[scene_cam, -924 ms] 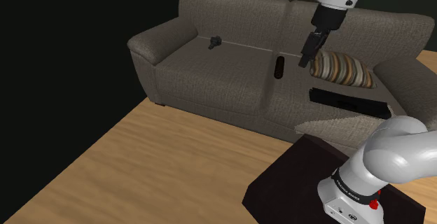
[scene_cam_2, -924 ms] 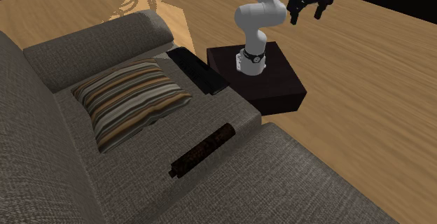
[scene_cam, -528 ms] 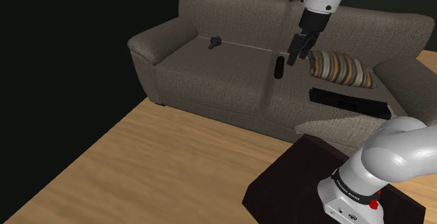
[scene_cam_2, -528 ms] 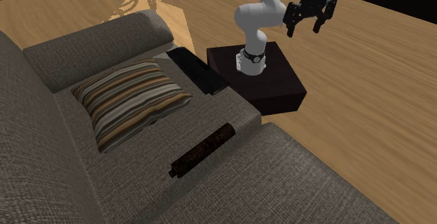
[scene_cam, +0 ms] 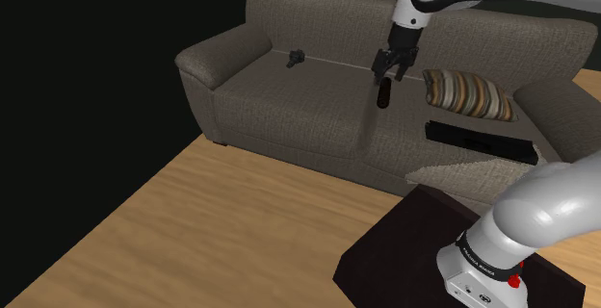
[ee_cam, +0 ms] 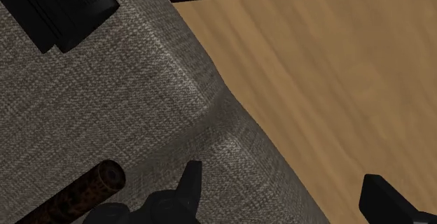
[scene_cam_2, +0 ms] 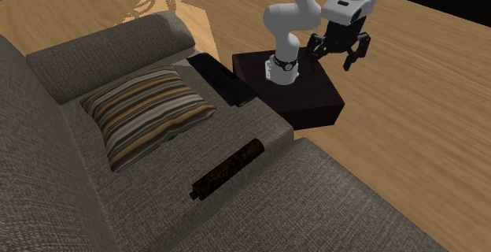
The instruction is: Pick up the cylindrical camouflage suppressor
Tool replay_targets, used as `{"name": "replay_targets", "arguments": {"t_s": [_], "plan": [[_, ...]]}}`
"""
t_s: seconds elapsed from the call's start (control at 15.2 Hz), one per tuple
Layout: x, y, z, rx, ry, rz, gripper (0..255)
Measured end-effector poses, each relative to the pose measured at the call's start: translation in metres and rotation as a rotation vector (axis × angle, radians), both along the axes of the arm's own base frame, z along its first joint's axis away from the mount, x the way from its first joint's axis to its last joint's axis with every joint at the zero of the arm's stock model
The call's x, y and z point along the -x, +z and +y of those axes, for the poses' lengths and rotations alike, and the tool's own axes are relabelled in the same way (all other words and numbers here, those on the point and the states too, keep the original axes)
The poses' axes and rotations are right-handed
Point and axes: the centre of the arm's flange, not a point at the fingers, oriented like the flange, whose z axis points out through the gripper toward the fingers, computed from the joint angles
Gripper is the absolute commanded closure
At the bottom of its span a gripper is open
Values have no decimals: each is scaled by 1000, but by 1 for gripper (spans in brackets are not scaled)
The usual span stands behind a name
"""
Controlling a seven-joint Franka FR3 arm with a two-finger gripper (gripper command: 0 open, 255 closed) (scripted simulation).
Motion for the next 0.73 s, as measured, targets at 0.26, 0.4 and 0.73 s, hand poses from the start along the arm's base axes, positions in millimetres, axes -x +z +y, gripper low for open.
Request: {"name": "replay_targets", "arguments": {"t_s": [0.26, 0.4, 0.73], "plan": [[-33, -24, -30, 6, -102, 4, 0], [-53, -31, -45, 9, -153, 6, 0], [-87, -58, -97, 17, -281, 12, 0]]}}
